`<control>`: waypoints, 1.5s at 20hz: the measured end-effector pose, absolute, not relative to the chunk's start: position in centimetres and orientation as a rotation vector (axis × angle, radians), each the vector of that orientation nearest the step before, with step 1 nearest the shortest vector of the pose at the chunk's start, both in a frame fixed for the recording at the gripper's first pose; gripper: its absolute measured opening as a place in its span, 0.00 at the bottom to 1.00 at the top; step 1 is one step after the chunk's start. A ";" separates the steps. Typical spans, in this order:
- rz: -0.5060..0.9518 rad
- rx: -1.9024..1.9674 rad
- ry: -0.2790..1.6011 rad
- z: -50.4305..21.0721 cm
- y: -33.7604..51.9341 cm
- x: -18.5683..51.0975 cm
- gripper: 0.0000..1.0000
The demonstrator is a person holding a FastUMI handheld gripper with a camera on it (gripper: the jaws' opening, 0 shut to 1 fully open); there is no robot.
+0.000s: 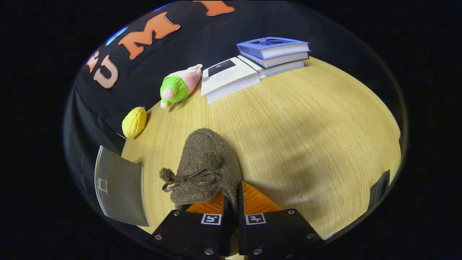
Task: Open the storage box then place both shoes into the box .Put the left shoe in first, then the right shoe, with the right side of both shoes facing outward in a uniform manner.
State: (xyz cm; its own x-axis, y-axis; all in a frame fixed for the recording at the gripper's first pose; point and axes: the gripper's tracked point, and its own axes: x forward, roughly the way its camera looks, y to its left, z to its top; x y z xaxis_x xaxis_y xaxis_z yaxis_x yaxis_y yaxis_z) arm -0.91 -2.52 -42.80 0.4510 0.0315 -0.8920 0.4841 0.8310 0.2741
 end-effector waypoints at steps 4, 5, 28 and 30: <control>-0.263 0.573 1.079 -41.0 -0.6 -0.5 0.05; -0.251 0.568 1.070 -40.3 -0.2 -0.2 0.05; 0.093 0.587 0.912 -23.6 21.0 7.7 0.05; 0.126 0.590 0.913 -22.8 23.1 8.4 0.05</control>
State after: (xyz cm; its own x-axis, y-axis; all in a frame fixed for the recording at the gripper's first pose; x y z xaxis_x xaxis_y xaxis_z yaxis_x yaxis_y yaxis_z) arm 8.38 23.10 -22.75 0.6159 0.3457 -0.7079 0.1415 0.8354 0.5312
